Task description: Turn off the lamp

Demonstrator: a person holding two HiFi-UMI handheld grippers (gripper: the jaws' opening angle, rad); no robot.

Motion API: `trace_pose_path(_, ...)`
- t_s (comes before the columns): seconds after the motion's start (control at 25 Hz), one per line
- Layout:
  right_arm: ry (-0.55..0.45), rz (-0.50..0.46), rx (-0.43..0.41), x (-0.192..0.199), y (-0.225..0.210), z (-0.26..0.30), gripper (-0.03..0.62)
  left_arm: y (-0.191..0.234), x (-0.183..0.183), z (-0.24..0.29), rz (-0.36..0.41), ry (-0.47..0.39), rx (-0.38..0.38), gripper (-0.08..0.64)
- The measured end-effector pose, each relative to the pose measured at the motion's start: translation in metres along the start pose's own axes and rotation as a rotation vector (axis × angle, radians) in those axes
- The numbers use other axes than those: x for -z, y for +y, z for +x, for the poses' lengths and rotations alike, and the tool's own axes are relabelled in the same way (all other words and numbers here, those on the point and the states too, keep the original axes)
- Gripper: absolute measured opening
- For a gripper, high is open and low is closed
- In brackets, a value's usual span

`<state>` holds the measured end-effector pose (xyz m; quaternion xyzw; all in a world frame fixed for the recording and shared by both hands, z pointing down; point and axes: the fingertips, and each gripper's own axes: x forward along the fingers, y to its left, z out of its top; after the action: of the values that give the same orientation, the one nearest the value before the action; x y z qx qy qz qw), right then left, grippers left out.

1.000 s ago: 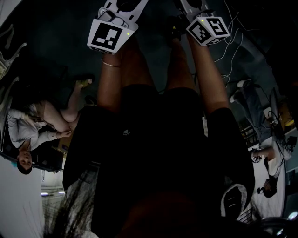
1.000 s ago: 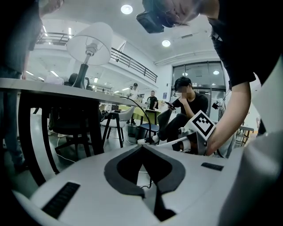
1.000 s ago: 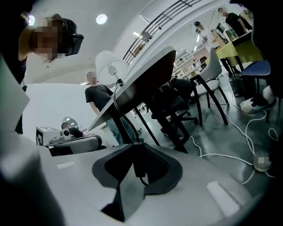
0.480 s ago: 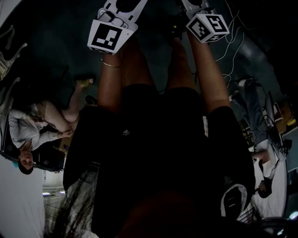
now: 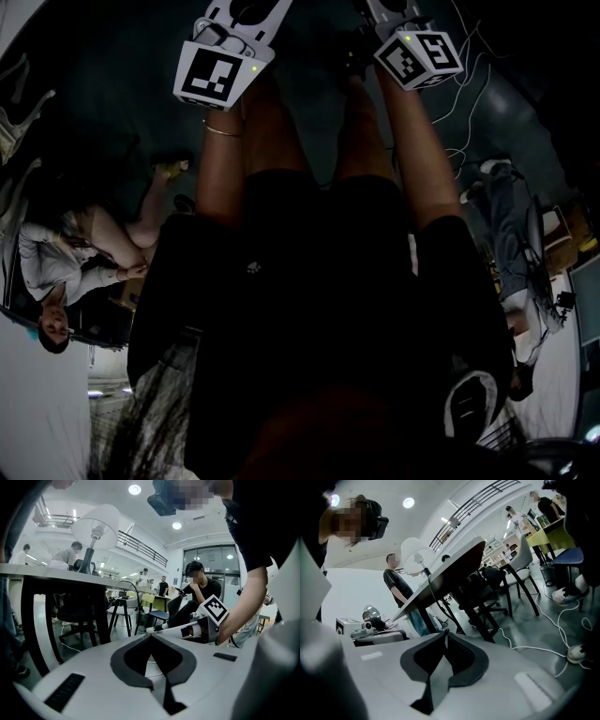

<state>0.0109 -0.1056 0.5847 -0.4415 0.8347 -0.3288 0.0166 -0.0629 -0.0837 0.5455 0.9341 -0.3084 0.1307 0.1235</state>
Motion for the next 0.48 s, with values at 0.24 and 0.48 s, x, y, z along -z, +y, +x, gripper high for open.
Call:
trace_pose_path(0.24, -0.015, -0.022, -0.02, -0.015, 0.014, -0.003, 0.002, 0.003, -0.008, -0.006, -0.009, -0.007, -0.021, 0.006)
trace_pose_path(0.48, -0.056, -0.023, -0.026, -0.04, 0.026, -0.022, 0.002, -0.011, -0.023, -0.007, 0.001, -0.006, -0.01, 0.006)
